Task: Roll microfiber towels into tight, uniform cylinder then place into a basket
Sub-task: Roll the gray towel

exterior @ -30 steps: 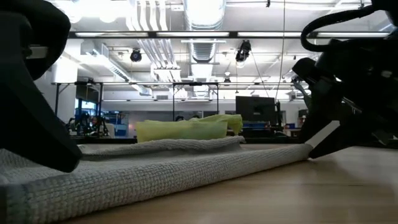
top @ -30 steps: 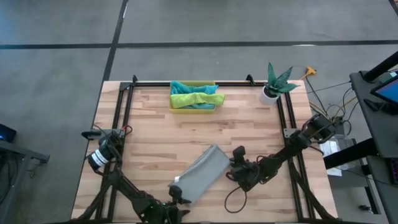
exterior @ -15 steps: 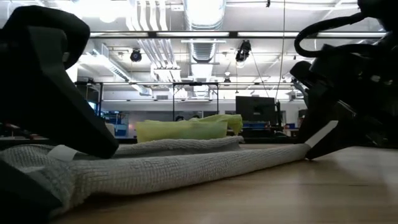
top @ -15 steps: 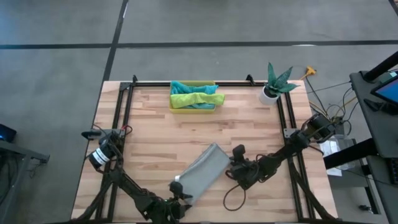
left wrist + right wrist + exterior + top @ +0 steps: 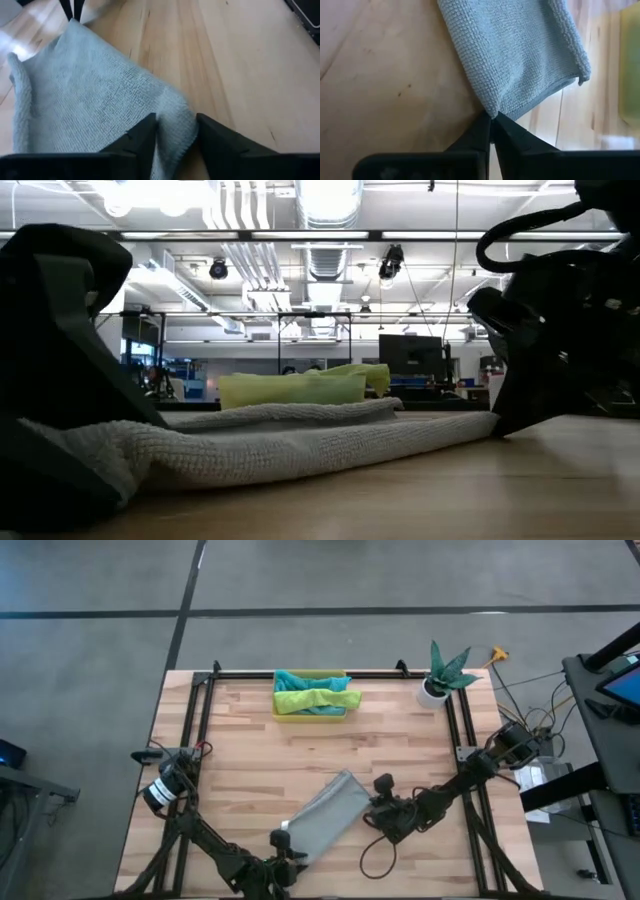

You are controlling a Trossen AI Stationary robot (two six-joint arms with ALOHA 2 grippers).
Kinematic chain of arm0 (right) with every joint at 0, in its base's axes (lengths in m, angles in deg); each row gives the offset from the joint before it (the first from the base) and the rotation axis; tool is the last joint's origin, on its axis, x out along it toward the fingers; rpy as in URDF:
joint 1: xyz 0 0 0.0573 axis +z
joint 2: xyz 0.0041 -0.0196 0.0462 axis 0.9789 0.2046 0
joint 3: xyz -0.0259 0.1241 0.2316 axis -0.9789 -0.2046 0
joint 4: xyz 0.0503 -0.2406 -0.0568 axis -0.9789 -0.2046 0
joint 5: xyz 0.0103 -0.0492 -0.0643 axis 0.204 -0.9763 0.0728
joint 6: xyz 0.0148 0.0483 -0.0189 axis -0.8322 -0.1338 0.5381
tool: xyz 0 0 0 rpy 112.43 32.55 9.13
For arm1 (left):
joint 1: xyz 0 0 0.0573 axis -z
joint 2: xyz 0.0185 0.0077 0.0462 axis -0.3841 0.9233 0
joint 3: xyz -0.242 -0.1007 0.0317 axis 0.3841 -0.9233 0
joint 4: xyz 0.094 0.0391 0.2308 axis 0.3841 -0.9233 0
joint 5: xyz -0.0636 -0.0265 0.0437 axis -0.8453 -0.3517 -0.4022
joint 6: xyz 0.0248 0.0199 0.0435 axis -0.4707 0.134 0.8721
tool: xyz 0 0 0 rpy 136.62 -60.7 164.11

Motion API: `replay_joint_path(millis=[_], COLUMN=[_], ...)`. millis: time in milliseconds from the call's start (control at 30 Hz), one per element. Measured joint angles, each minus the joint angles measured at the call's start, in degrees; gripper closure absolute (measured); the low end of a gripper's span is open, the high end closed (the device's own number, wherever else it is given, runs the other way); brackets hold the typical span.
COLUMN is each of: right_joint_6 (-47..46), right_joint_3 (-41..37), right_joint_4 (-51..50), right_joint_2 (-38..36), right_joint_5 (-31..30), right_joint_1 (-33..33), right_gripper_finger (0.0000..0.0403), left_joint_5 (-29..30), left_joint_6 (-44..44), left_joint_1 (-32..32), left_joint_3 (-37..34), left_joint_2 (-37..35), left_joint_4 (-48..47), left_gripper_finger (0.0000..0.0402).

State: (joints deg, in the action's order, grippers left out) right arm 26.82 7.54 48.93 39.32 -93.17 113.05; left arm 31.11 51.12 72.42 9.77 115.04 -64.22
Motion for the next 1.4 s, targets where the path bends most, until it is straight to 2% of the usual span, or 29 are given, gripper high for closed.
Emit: replay_joint_path(millis=[233, 300, 800, 967, 1200, 1400], right_joint_6=[-1.34, -1.36, -2.44, -4.55, -19.76, -25.29], right_joint_3=[0.03, 0.73, 1.73, 1.75, 1.62, 1.83], right_joint_4=[-0.67, -2.34, -3.26, -4.79, -16.78, -17.28], right_joint_2=[-0.76, -0.95, -1.14, -1.16, -1.18, -1.38], right_joint_5=[1.27, 1.44, -7.03, -5.82, -3.85, 0.40], right_joint_1=[0.11, 0.11, 0.00, 0.31, 2.58, 5.76], right_gripper_finger=[0.0393, 0.0394, 0.0394, 0.0394, 0.0394, 0.0394], left_joint_5=[-0.54, -1.77, -6.02, -6.97, -4.71, -3.32], left_joint_6=[-1.19, -1.21, -0.97, -1.03, -1.20, -0.95], left_joint_1=[0.79, 0.93, 1.50, 1.58, 1.80, 1.56], left_joint_3=[-0.01, 0.00, 0.20, 0.04, 0.09, 0.13], left_joint_2=[-0.03, -0.11, -0.74, -1.62, -1.85, -1.88], left_joint_4=[0.03, 0.10, 0.55, 0.42, -2.94, -4.26], left_gripper_finger=[0.0383, 0.0396, 0.0389, 0.0388, 0.0388, 0.0388])
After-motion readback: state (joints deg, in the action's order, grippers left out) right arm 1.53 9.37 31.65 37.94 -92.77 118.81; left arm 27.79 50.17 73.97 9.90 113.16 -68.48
